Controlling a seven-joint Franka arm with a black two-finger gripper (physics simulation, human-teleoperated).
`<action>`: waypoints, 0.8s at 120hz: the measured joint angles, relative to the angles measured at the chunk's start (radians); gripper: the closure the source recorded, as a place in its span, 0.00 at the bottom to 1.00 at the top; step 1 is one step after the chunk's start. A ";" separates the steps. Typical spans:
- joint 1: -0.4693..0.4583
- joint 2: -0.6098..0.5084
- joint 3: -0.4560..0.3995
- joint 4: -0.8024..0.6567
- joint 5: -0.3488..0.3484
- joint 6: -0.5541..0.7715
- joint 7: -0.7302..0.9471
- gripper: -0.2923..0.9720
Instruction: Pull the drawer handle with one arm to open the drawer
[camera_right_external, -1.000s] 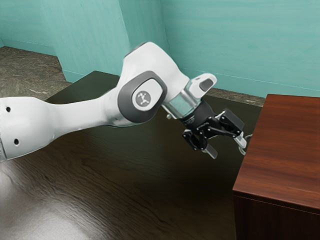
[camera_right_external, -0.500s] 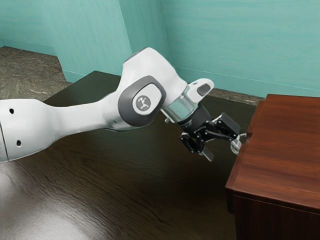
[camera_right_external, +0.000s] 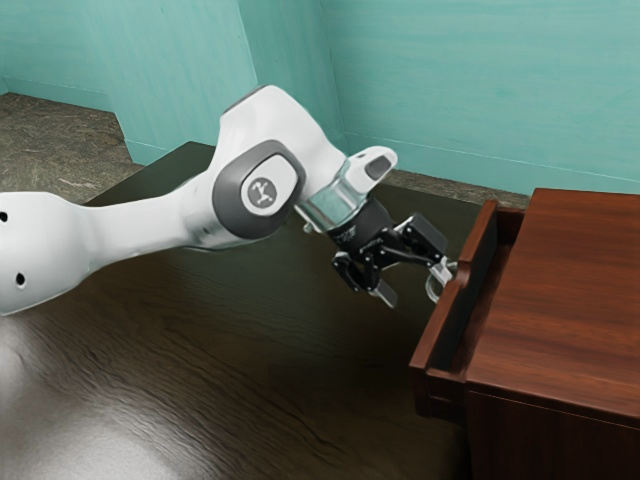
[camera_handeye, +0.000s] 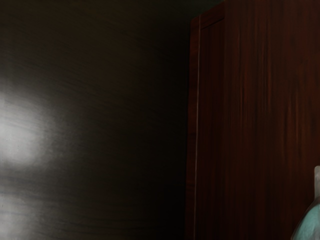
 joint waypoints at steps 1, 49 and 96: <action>0.002 0.000 0.000 0.000 0.000 -0.001 0.000 0.23; 0.222 0.005 -0.157 -0.050 0.000 -0.031 0.014 0.23; 0.318 0.053 -0.232 -0.057 0.076 -0.017 0.040 0.23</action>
